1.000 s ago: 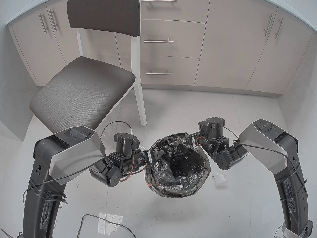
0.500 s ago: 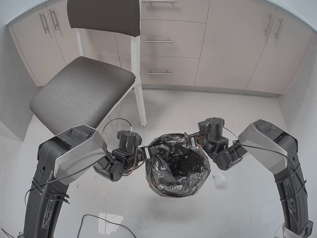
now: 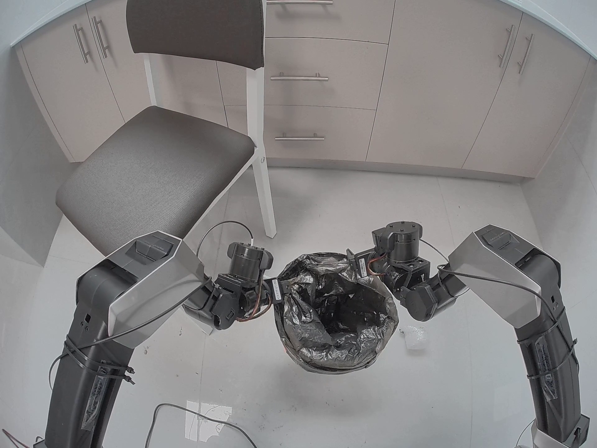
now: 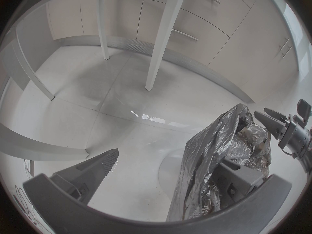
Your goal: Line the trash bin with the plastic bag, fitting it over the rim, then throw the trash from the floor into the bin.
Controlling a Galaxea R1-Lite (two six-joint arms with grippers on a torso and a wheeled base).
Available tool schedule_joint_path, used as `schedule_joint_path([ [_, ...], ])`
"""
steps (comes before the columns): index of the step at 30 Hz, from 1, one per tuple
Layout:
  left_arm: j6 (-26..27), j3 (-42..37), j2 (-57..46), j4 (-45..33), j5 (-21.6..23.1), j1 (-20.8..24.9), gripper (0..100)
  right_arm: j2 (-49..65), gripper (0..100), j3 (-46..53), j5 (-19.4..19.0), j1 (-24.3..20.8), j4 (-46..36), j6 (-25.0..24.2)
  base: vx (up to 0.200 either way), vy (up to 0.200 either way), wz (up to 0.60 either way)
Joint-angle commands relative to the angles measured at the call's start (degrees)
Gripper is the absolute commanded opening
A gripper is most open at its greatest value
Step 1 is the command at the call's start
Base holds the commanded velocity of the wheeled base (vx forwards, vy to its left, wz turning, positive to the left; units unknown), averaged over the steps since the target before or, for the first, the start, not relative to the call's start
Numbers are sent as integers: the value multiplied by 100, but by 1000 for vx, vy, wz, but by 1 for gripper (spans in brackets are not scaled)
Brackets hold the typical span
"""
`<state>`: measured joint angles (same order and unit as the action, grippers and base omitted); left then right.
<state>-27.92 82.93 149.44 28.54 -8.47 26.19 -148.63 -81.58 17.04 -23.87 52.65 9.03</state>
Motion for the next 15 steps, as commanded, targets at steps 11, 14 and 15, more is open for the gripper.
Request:
schedule_joint_path([
  [11,-12,478,94,-947,-5,1,100,-26,100,2,1,-12,8,2,0,0,0],
  [14,-38,759,146,-1500,3,-8,100,-26,100,2,1,-12,8,2,0,0,0],
  [15,-56,839,155,-1659,3,-8,100,-26,100,2,1,-12,8,2,0,0,0],
])
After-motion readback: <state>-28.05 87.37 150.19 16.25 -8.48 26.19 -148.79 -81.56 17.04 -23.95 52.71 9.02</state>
